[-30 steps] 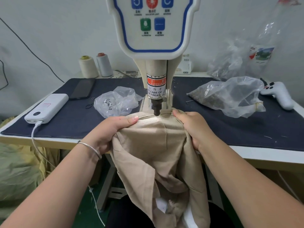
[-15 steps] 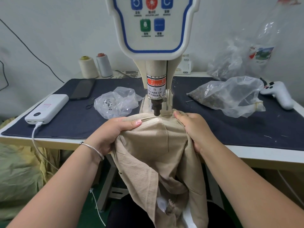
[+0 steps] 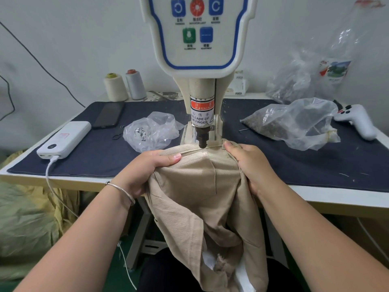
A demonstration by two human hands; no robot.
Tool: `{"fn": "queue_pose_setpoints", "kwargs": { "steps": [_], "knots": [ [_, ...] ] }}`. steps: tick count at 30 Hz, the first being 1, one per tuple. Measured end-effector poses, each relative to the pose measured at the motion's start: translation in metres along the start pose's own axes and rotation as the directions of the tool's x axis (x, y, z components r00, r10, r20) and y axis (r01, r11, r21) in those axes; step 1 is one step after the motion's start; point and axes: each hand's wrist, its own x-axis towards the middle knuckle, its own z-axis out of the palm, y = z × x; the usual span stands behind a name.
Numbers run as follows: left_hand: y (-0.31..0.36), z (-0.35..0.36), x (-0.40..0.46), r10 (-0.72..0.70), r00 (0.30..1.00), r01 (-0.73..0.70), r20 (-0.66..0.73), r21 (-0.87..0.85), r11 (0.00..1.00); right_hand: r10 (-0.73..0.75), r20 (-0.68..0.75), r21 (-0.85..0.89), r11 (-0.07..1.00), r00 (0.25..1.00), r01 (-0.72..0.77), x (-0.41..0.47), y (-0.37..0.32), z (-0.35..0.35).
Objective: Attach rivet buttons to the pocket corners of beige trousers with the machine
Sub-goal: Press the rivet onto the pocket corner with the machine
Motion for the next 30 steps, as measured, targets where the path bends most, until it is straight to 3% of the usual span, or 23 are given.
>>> {"fn": "queue_pose_setpoints", "kwargs": {
  "steps": [30],
  "knots": [
    [0.0002,0.0049,0.0088,-0.019,0.998,0.017,-0.062,-0.032,0.999,0.032,-0.048,0.014,0.999,0.998,-0.031,0.0020,-0.0044,0.0015]
  ]
}}
